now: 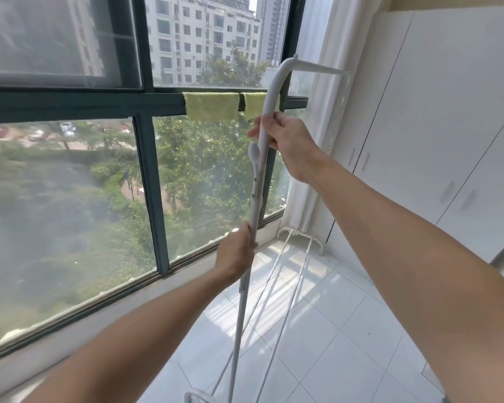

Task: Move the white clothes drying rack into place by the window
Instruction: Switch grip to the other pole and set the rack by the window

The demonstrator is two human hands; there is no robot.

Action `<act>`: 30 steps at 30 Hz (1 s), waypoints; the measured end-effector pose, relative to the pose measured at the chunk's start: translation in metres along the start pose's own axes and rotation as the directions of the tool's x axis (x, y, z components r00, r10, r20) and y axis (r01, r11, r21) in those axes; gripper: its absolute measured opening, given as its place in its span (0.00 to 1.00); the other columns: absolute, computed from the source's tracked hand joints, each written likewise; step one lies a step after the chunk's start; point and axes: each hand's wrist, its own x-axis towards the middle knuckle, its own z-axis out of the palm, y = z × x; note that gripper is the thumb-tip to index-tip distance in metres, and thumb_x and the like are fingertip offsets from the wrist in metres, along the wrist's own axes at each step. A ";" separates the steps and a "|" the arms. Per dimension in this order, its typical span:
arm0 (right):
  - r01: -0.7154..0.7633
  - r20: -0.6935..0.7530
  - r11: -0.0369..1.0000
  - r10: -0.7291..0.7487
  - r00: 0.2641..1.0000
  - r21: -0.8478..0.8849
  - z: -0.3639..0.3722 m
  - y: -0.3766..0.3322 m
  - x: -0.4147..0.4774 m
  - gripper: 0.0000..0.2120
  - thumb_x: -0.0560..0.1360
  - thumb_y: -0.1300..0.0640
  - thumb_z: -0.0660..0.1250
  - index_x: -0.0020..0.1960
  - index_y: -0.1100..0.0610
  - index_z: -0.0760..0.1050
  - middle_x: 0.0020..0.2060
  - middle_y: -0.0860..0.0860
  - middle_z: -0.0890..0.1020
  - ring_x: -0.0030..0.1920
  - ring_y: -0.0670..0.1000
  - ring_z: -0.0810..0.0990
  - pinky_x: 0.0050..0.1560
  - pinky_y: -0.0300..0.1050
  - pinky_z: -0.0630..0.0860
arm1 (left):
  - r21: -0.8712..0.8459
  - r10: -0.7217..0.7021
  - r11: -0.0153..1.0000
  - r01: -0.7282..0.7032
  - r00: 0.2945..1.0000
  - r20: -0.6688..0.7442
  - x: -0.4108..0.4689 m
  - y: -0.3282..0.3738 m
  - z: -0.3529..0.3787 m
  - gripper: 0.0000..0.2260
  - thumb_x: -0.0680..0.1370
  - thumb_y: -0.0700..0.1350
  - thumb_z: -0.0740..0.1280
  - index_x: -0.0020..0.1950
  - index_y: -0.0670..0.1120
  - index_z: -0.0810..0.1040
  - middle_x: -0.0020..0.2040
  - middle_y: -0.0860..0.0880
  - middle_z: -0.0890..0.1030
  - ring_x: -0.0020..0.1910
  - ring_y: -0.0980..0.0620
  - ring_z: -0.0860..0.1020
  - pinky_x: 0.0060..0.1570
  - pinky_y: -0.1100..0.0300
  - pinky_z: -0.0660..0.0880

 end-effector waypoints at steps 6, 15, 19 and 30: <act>0.041 0.002 0.999 -0.041 0.999 0.019 0.048 0.002 0.057 0.09 0.79 0.56 0.58 0.45 0.57 0.75 0.37 0.53 0.81 0.48 0.55 0.79 0.63 0.59 0.72 | -0.023 -0.022 1.000 0.022 1.000 0.021 0.050 -0.048 -0.047 0.08 0.75 0.40 0.66 0.52 0.42 0.72 0.46 0.41 0.83 0.43 0.42 0.81 0.43 0.45 0.81; 0.091 0.062 0.996 -0.092 0.994 0.013 0.155 0.025 0.166 0.08 0.78 0.56 0.61 0.45 0.59 0.75 0.34 0.52 0.81 0.39 0.49 0.80 0.56 0.49 0.76 | -0.070 -0.078 0.994 0.083 0.995 0.060 0.126 -0.154 -0.128 0.10 0.75 0.37 0.66 0.55 0.42 0.74 0.48 0.46 0.80 0.45 0.51 0.77 0.35 0.65 0.74; 0.109 0.090 0.994 -0.109 0.990 0.003 0.199 0.037 0.219 0.07 0.78 0.56 0.61 0.46 0.58 0.75 0.35 0.52 0.81 0.38 0.49 0.80 0.48 0.44 0.78 | -0.091 -0.110 0.989 0.116 0.992 0.068 0.161 -0.198 -0.163 0.08 0.75 0.35 0.65 0.51 0.45 0.73 0.45 0.49 0.76 0.46 0.49 0.77 0.40 0.60 0.74; 0.091 0.116 0.996 -0.091 0.989 0.013 0.279 0.064 0.307 0.08 0.78 0.57 0.61 0.49 0.62 0.73 0.37 0.55 0.79 0.40 0.52 0.78 0.43 0.39 0.76 | -0.133 -0.205 0.968 0.211 0.977 0.054 0.228 -0.270 -0.215 0.09 0.76 0.32 0.63 0.54 0.41 0.73 0.54 0.36 0.78 0.54 0.39 0.77 0.56 0.46 0.76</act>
